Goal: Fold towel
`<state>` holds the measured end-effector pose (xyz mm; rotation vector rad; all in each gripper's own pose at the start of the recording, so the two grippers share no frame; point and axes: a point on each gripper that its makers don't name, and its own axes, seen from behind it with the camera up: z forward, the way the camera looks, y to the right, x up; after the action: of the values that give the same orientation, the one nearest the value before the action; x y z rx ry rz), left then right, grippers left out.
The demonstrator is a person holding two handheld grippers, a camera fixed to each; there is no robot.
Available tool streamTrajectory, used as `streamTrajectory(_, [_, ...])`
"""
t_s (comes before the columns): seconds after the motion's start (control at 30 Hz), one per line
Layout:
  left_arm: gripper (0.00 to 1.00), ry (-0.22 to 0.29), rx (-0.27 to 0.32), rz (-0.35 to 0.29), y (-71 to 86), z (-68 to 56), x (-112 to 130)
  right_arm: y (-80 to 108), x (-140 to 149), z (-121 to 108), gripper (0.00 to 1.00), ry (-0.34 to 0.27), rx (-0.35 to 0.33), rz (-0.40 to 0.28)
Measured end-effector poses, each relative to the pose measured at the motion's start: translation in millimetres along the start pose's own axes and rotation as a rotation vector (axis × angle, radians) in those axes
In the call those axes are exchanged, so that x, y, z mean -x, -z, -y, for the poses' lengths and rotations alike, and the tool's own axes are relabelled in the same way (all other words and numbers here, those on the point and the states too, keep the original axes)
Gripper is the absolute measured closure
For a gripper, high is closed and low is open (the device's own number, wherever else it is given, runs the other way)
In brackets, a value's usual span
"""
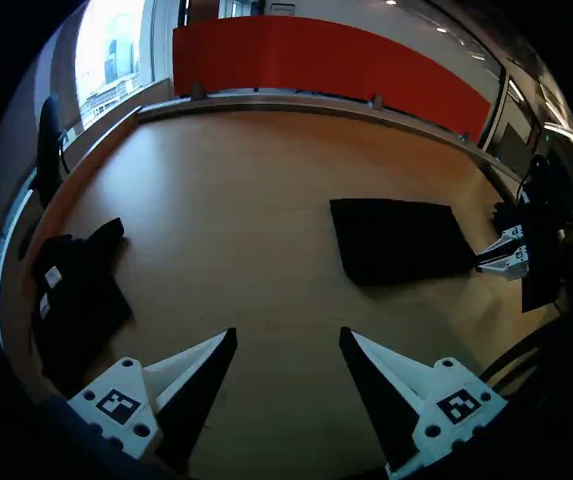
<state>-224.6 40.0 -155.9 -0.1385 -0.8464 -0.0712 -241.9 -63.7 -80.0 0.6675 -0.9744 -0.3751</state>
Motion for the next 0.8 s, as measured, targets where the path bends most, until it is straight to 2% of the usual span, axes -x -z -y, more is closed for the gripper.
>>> streamTrajectory(0.07, [0.05,0.001,0.0,0.001,-0.2,-0.1,0.9,-0.1,0.1,0.2,0.72,0.001,-0.002,0.0])
streamTrajectory(0.23, [0.05,0.003,-0.001,0.001,0.0,-0.1,1.5,-0.9,-0.9,-0.1,0.88,-0.001,-0.001,-0.004])
streamTrajectory(0.37, [0.05,0.001,-0.003,0.0,0.5,0.8,0.9,-2.0,-3.7,-1.3,0.94,-0.007,0.004,-0.013])
streamTrajectory(0.6, [0.05,0.003,-0.004,-0.003,1.1,1.9,-0.6,3.5,-12.5,-3.6,0.95,0.01,0.02,-0.03])
streamTrajectory(0.8, [0.05,0.002,-0.004,-0.006,1.3,2.3,-2.1,15.6,-31.1,-6.8,0.95,0.02,0.032,-0.063])
